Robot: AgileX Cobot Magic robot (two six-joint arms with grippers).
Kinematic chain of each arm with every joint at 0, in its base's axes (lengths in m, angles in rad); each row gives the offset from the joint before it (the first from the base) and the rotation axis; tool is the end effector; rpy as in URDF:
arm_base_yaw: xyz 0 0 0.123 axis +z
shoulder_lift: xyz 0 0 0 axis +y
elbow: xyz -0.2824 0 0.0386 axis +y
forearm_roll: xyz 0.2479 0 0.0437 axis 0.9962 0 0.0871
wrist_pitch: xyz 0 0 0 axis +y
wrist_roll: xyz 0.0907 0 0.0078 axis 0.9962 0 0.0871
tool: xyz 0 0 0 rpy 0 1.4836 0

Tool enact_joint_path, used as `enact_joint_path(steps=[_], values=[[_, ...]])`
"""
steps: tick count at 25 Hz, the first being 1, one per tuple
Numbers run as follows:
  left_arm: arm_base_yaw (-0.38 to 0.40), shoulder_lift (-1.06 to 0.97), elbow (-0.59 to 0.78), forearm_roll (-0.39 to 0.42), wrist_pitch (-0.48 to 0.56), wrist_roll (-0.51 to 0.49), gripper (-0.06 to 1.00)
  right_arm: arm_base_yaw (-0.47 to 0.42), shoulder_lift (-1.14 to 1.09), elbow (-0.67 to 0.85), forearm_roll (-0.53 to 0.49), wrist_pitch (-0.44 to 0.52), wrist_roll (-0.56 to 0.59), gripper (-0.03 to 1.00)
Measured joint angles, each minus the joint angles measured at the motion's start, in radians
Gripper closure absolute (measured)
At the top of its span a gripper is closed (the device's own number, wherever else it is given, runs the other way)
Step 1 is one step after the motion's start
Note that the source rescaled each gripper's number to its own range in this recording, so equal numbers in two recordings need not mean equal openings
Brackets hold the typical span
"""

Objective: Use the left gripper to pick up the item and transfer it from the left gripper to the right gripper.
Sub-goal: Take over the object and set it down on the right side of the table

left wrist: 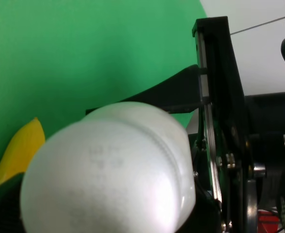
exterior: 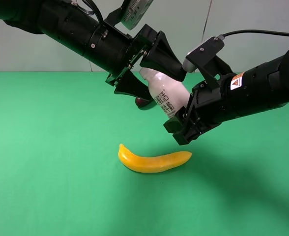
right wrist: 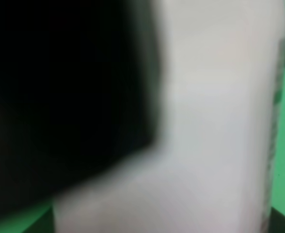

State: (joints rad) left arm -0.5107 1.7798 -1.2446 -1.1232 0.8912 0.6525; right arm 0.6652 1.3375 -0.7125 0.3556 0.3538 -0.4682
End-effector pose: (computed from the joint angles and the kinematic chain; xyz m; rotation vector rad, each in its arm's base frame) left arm 0.2916 -0.2366 0.2500 0.6513 2.4962 -1.2848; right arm 0.1954 0.1673 0.2279 -1.0102 2.2552 0.3813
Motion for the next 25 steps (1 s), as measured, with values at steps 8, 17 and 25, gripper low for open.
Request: enact_joint_path(steps=[8,17,25], values=[[0.000,0.000,0.000,0.001,0.003,0.000,-0.04,0.000,-0.001,0.000,0.000,0.000,0.003,0.93],[0.030,-0.037,0.000,0.007,0.072,-0.003,-0.06,0.000,-0.001,0.001,0.000,-0.004,0.004,0.93],[0.093,-0.163,0.000,0.226,0.131,-0.126,-0.05,0.000,0.001,0.001,0.000,-0.005,0.004,0.93]])
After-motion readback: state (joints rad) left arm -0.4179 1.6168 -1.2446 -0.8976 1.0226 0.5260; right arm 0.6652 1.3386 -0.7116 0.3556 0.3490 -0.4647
